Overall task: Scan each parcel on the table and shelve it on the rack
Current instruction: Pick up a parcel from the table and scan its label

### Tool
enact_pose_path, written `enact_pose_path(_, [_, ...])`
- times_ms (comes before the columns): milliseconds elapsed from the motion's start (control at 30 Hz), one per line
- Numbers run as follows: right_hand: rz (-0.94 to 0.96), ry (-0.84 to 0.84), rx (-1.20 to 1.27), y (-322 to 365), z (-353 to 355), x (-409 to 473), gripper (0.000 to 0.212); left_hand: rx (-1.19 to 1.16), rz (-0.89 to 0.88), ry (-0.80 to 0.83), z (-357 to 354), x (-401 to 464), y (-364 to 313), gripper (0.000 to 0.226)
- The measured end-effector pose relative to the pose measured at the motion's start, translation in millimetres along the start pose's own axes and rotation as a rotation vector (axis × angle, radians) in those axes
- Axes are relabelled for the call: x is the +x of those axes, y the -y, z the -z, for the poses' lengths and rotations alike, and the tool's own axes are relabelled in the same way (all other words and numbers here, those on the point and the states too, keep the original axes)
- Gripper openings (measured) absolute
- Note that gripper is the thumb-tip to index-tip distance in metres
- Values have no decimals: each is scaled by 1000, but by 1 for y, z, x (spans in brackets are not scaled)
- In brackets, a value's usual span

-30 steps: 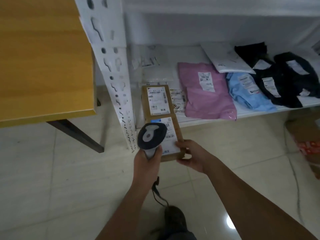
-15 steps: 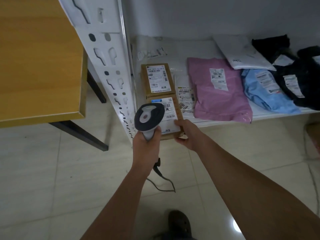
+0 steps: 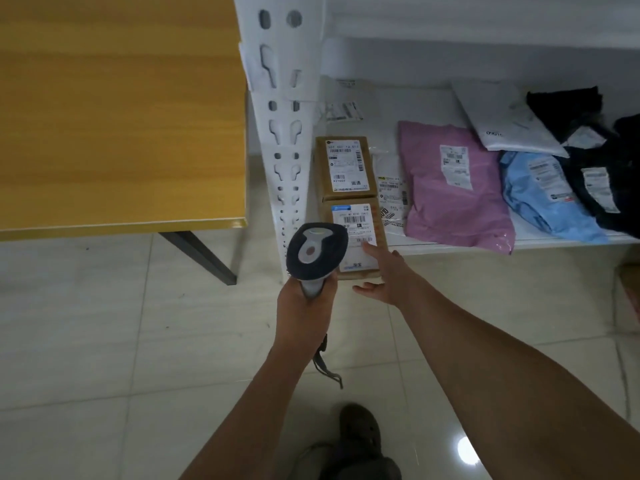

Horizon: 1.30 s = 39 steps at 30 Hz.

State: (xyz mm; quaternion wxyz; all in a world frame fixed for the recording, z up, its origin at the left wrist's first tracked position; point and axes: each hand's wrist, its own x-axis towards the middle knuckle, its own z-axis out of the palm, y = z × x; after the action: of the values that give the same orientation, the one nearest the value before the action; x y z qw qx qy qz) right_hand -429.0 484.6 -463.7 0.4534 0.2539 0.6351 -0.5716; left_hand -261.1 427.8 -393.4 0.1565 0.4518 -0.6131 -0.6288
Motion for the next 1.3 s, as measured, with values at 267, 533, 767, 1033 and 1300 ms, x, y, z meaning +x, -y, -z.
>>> enact_pose_path(267, [21, 93, 71, -12, 31, -6, 14, 41, -39, 20, -20, 3, 15, 30])
enact_pose_path(533, [4, 5, 129, 16, 103, 2, 30, 62, -1, 68, -83, 14, -4, 32])
enact_pose_path(767, [112, -44, 103, 71, 63, 37, 26, 87, -46, 28, -115, 37, -11, 30])
enact_pose_path(1033, [241, -308, -105, 77, 62, 46, 97, 85, -20, 13, -109, 31, -34, 27])
enact_pose_path(1300, [289, -344, -520, 42, 20, -73, 80, 82, -16, 14, -30, -43, -91, 31])
